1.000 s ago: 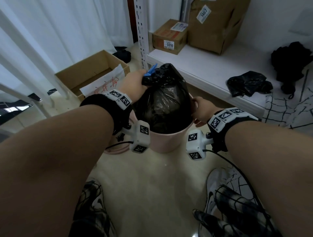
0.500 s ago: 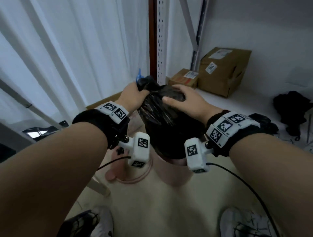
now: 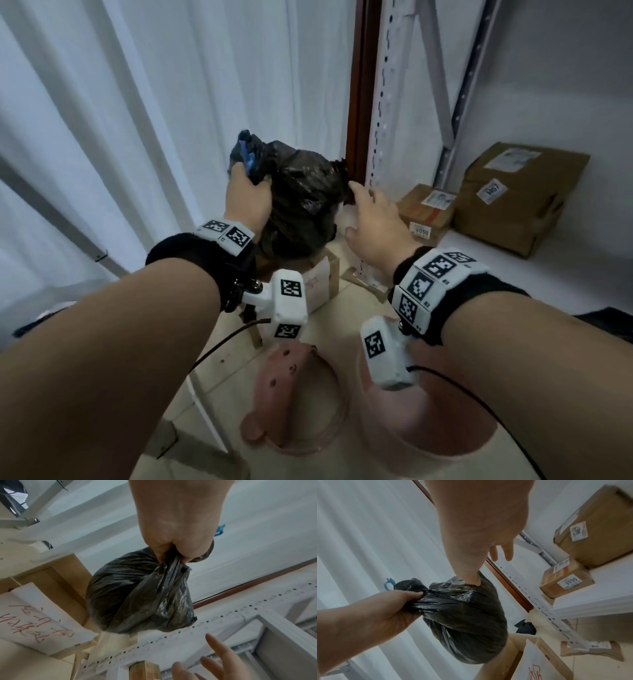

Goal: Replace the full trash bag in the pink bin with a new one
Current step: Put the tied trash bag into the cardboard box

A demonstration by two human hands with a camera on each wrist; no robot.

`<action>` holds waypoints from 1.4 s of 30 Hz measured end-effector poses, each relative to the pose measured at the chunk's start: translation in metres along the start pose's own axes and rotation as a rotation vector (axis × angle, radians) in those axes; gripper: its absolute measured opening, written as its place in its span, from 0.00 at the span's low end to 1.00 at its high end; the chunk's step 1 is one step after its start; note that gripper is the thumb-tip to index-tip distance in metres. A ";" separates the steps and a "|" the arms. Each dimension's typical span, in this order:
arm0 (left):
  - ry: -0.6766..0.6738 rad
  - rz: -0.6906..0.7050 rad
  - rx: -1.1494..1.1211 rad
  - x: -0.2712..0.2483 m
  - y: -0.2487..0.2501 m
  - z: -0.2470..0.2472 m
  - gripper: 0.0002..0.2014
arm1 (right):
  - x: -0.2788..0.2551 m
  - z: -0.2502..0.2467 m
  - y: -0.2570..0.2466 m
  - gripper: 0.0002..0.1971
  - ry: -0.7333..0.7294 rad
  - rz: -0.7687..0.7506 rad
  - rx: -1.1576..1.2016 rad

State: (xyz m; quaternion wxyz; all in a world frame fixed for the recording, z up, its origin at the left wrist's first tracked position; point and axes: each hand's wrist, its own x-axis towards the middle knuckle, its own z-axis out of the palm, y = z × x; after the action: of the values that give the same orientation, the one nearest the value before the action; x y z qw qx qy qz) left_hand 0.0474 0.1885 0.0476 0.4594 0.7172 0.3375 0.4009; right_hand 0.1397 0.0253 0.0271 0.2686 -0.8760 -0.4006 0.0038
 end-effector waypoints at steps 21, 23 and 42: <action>-0.162 -0.267 0.229 0.067 -0.214 0.045 0.19 | 0.045 0.171 0.043 0.34 -0.366 -0.082 -0.222; -0.245 -0.277 0.334 0.063 -0.218 0.051 0.20 | 0.045 0.180 0.037 0.33 -0.377 -0.111 -0.234; -0.368 -0.082 0.452 -0.030 -0.087 0.034 0.17 | -0.021 0.074 0.047 0.32 -0.266 -0.013 -0.211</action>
State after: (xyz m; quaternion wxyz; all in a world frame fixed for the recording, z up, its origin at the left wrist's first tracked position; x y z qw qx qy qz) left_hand 0.0541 0.1801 -0.0506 0.3572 0.8479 0.3577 0.1599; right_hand 0.1424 0.0203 -0.0631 0.1196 -0.8885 -0.4365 0.0756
